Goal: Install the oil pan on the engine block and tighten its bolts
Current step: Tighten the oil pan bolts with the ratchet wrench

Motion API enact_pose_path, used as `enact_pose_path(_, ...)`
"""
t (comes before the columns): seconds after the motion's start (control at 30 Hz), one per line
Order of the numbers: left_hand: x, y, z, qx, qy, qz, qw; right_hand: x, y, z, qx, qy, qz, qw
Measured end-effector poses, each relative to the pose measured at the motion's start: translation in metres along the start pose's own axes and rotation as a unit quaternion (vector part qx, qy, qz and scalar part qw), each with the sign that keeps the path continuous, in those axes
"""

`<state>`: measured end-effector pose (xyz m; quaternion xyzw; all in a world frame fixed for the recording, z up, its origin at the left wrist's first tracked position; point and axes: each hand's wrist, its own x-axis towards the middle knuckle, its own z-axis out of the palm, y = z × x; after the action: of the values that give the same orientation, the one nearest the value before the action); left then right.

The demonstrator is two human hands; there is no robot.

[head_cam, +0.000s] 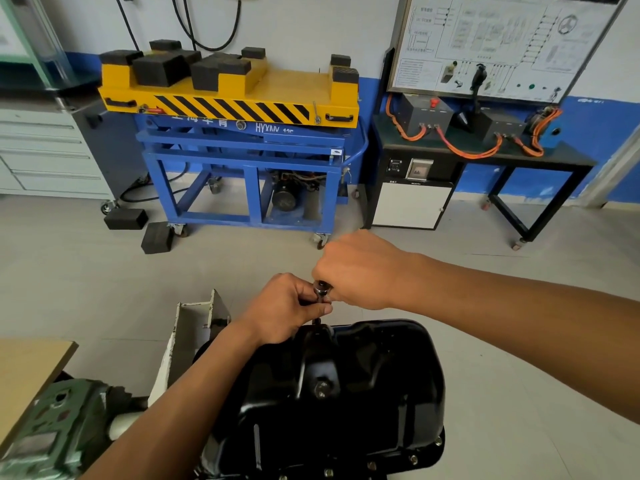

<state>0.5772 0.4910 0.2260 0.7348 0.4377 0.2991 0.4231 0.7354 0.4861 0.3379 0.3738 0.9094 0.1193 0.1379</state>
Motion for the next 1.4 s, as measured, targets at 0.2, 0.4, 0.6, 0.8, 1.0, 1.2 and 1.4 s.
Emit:
enact_pose_path(0.2, -0.002, 0.001, -0.002, 0.011, -0.011, 0.013, 1.000, -0.005, -0.011, 0.007, 0.135, -0.041, 0.065, 0.988)
enact_pose_path(0.4, 0.001, -0.001, 0.001, 0.017, -0.024, 0.007, 1.000, -0.003, -0.008, -0.001, 0.001, -0.015, 0.013, 1.000)
enact_pose_path(0.6, 0.000, -0.001, 0.001, 0.009, -0.008, 0.007, 1.000, 0.003, -0.001, 0.001, -0.032, 0.003, -0.042, 0.999)
enact_pose_path(0.8, 0.000, -0.002, 0.001, 0.015, -0.008, 0.009, 1.000, 0.000, 0.000, 0.008, 0.000, 0.009, -0.021, 1.000)
enact_pose_path(1.0, 0.001, -0.001, 0.000, 0.018, -0.027, 0.012, 0.999, -0.007, -0.001, 0.006, 0.029, 0.008, 0.027, 0.999)
enact_pose_path(1.2, 0.000, 0.001, -0.001, 0.030, -0.026, 0.006, 0.999, -0.008, -0.013, 0.010, 0.130, -0.013, 0.087, 0.988)
enact_pose_path(1.4, 0.000, 0.001, 0.001, 0.010, -0.036, 0.008, 0.999, -0.001, -0.011, 0.002, -0.033, 0.033, -0.006, 0.999)
